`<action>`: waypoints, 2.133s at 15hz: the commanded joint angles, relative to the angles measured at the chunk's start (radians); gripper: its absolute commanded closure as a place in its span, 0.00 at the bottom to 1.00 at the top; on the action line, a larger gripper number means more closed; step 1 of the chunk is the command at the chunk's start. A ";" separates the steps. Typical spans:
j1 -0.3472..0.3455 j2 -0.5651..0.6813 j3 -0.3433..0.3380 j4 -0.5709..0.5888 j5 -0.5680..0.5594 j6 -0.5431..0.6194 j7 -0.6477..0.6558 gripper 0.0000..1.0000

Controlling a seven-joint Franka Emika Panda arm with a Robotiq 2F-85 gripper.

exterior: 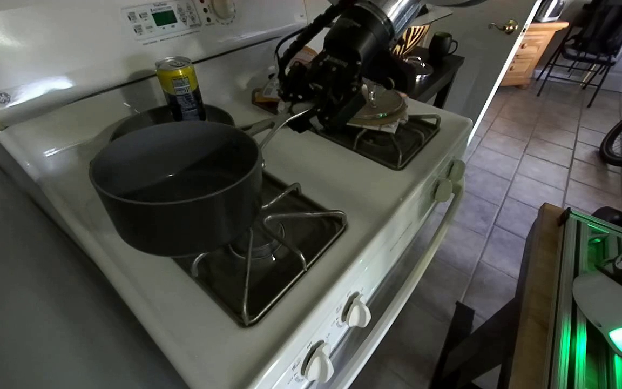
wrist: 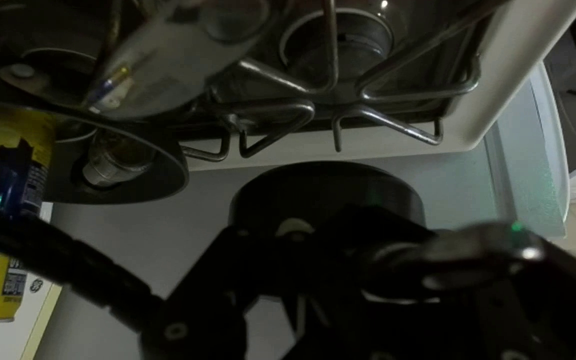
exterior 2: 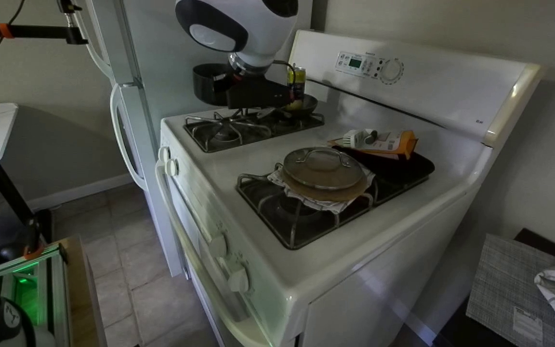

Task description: Remove the pot from the stove

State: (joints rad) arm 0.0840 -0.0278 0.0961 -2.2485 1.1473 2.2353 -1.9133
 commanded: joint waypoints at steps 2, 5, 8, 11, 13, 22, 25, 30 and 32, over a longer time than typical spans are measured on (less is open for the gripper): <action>-0.011 -0.180 -0.022 -0.089 -0.048 -0.093 0.172 0.98; -0.026 -0.273 -0.055 -0.147 -0.060 -0.161 0.251 0.98; -0.021 -0.229 -0.058 -0.128 -0.087 -0.145 0.231 0.90; -0.027 -0.284 -0.071 -0.162 -0.112 -0.163 0.253 0.90; -0.031 -0.287 -0.072 -0.162 -0.103 -0.143 0.269 0.98; -0.094 -0.409 -0.127 -0.217 -0.080 0.078 0.539 0.98; -0.132 -0.414 -0.137 -0.229 -0.143 0.155 0.671 0.98; -0.121 -0.365 -0.170 -0.235 -0.157 0.250 0.741 0.98; -0.120 -0.355 -0.179 -0.243 -0.166 0.261 0.747 0.90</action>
State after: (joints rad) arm -0.0608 -0.3810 -0.0600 -2.4912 0.9935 2.4900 -1.1747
